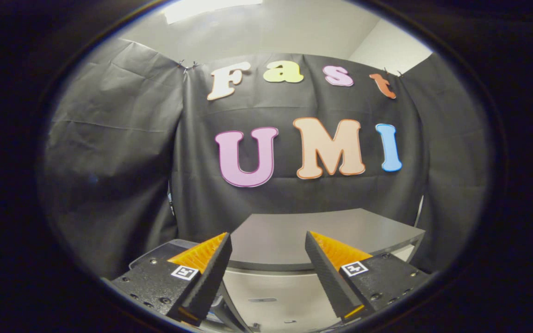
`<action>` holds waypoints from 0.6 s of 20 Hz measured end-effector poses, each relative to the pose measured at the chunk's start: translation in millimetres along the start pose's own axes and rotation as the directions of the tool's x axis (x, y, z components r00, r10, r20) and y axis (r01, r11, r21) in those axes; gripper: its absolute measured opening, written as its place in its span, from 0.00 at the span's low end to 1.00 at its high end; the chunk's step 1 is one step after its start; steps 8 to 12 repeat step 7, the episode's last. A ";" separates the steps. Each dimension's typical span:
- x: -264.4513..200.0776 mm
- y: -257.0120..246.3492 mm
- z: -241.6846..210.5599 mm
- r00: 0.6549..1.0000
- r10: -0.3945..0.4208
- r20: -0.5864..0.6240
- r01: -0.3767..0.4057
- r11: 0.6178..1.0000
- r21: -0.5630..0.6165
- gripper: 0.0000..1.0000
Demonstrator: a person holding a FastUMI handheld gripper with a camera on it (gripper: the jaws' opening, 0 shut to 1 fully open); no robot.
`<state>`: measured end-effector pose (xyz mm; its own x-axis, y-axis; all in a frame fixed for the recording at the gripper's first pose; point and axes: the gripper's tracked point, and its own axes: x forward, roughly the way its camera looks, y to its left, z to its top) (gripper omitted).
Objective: Put the clothes into the washing machine and then close the washing machine lid.
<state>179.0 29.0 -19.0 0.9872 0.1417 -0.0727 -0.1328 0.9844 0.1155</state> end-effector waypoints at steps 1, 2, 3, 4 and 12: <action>-5.1 -4.9 -6.1 1.000 0.000 0.012 0.000 1.000 -0.004 0.96; -8.5 -11.2 -15.0 1.000 0.000 0.018 0.000 1.000 -0.011 0.96; -13.0 -16.6 -27.6 1.000 -0.002 0.013 0.002 1.000 -0.016 0.96; -19.3 -22.5 -44.1 1.000 -0.007 0.002 0.007 1.000 -0.014 0.96; -34.6 -37.6 -94.6 0.999 -0.009 -0.033 0.010 1.000 0.026 0.96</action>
